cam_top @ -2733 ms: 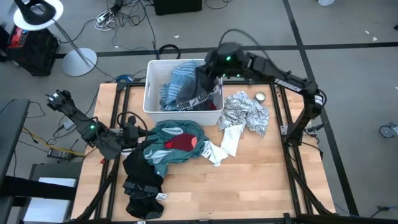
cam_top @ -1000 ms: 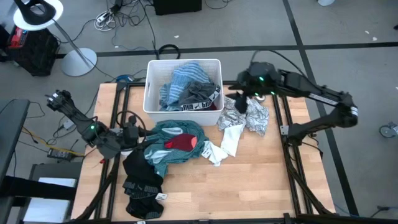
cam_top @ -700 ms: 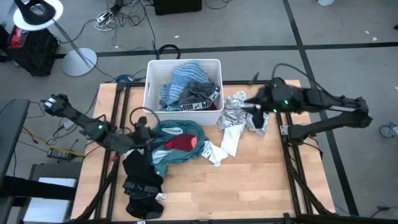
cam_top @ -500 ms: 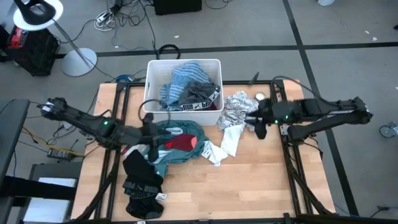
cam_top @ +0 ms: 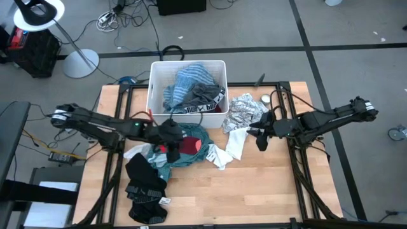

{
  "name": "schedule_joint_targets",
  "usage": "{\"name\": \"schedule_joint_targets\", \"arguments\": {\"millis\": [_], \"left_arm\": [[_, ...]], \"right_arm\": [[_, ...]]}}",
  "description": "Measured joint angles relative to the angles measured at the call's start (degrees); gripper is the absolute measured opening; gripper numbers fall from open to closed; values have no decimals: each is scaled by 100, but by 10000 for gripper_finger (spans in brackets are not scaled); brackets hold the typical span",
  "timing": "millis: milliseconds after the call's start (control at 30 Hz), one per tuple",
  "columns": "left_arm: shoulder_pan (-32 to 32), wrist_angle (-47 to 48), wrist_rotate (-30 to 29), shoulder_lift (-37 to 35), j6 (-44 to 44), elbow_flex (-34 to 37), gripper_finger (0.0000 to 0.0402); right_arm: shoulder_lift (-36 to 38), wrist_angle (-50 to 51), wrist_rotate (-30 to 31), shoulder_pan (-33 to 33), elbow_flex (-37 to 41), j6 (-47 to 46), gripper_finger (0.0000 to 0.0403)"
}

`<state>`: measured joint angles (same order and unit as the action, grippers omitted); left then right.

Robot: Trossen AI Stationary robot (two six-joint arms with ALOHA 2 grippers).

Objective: Sort clothes
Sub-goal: Put the red sock into the white laundry bin

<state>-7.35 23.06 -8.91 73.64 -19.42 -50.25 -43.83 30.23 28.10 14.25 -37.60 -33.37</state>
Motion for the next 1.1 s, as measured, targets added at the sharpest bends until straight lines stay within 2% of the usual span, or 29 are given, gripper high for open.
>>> {"name": "schedule_joint_targets", "arguments": {"millis": [233,533,633,800,1100], "left_arm": [[212,-308,365,553,-40,-1,130],[249,-191,-168,796,-244,-1,125],[249,-131,-223,839,-331,-6,97],[218,-102,-260,853,-356,-6,11],[205,-5,-341,751,-467,-141,2]], "right_arm": [[0,-62,-2,-1,0,199,165],[0,-97,-2,-1,2,308,165],[0,-113,-2,-1,2,339,165],[0,-128,-2,-1,2,341,165],[0,-158,-4,-1,2,348,165]]}}
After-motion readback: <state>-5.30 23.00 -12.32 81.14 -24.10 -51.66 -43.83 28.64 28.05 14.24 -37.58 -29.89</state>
